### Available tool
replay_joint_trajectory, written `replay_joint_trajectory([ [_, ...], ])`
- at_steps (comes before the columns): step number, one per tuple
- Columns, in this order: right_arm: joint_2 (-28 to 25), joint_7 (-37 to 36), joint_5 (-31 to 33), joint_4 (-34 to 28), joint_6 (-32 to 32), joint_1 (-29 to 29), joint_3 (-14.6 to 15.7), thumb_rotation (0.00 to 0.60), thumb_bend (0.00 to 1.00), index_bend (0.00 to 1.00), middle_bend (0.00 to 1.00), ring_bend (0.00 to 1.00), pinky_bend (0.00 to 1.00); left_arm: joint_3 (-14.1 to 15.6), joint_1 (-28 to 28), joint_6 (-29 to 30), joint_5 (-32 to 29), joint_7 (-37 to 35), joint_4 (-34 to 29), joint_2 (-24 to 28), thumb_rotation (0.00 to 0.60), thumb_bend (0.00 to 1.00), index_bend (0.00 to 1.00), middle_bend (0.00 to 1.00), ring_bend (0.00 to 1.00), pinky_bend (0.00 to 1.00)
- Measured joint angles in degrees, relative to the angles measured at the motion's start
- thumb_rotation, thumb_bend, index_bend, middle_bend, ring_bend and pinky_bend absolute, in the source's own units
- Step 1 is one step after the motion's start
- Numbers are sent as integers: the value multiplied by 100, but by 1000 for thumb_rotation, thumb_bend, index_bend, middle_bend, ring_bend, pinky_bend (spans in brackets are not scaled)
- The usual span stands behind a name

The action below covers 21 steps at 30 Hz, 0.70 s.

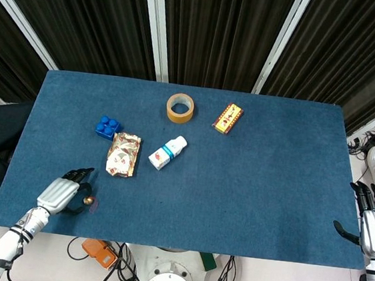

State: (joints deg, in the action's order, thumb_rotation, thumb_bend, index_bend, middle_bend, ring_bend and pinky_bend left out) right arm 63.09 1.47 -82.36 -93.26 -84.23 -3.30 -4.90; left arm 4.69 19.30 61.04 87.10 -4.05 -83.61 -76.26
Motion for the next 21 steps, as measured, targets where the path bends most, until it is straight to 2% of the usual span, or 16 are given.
replay_joint_trajectory([
  [11,-4,16,12,-21,28,-13,1,600,304,185,157,59,0,-37,36,-61,-154,110,39,-43,600,278,528,1,0,110],
  [21,-8,-13,20,-34,3,1,-7,600,305,185,157,59,0,-40,20,66,-138,131,-213,163,600,316,539,7,0,110],
])
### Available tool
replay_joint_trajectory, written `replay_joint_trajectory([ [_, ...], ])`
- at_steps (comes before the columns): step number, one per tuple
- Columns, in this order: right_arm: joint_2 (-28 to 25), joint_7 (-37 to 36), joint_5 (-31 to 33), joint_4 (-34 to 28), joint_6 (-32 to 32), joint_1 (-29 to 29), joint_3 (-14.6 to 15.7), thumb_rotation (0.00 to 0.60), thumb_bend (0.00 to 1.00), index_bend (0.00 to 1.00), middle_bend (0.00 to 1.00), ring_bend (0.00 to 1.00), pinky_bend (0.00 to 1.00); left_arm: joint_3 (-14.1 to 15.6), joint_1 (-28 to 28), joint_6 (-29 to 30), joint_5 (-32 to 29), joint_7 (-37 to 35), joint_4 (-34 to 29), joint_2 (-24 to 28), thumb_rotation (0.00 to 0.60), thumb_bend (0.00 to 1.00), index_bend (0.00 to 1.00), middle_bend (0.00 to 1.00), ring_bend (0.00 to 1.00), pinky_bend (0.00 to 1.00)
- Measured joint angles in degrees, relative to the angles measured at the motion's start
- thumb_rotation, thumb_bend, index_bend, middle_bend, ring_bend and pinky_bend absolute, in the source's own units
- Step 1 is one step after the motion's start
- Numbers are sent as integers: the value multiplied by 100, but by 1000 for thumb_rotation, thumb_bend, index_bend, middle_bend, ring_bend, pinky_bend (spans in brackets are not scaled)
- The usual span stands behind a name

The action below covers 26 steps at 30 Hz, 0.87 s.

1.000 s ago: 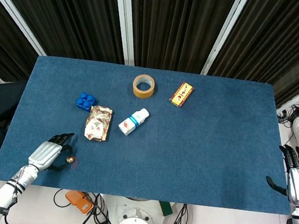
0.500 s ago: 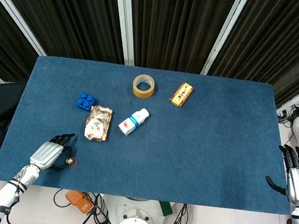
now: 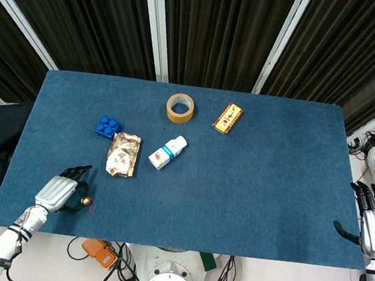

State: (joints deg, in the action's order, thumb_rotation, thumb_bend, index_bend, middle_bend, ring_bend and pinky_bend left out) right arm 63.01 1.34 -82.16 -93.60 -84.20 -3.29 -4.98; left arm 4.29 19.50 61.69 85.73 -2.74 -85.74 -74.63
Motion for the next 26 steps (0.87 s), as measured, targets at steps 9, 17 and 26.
replay_joint_trajectory([
  [9,-17,-47,-11,-10,3,5,8,600,305,185,157,59,0,-191,145,44,-95,233,-1150,831,600,317,539,6,0,110],
  [17,-29,4,-52,-17,58,-8,55,600,305,186,157,59,0,-586,485,-101,-489,750,-2435,1701,600,317,539,6,0,111],
  [26,-50,-16,-1,-31,100,-28,36,600,304,186,157,59,0,-949,853,-184,-1101,1798,-3269,2030,600,314,539,6,0,110],
])
